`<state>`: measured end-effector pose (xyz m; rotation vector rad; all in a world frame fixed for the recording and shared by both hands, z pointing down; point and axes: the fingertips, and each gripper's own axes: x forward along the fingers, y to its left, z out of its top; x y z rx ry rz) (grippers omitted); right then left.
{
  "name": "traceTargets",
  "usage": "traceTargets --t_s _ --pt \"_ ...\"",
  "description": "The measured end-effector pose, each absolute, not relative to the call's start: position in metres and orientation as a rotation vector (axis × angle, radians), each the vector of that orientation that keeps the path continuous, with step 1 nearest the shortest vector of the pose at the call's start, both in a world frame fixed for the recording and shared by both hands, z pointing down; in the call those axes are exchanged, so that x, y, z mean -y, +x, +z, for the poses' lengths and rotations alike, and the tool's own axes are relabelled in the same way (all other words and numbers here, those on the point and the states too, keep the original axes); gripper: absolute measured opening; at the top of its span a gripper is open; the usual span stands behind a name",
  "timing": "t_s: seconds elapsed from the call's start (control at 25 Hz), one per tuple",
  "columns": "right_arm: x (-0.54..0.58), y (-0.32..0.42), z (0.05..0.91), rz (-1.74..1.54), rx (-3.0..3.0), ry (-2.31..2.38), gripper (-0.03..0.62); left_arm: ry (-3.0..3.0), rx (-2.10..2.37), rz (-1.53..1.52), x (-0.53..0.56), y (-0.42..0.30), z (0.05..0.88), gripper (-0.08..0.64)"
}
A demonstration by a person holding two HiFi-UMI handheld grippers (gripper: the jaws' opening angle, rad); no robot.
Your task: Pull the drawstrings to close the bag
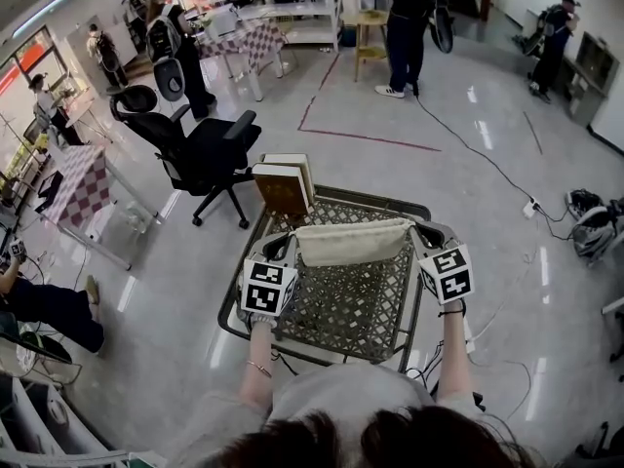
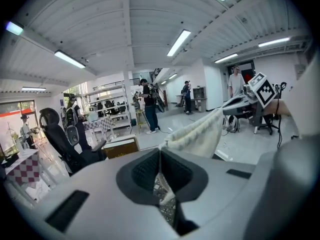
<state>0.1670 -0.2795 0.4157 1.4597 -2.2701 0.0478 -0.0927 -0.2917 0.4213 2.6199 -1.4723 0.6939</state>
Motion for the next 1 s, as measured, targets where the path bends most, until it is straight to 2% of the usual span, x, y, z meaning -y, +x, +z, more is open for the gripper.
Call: traceTargets --t_s 0.48,1.0 --pt "0.289 0.167 0.381 -0.051 2.276 1.539 0.025 2.679 1.593 0.592 0.298 -0.096 0.379 0.026" --pt "0.291 0.174 0.377 -0.043 2.241 1.646 0.024 2.641 1.682 0.527 0.301 -0.105 0.374 0.026"
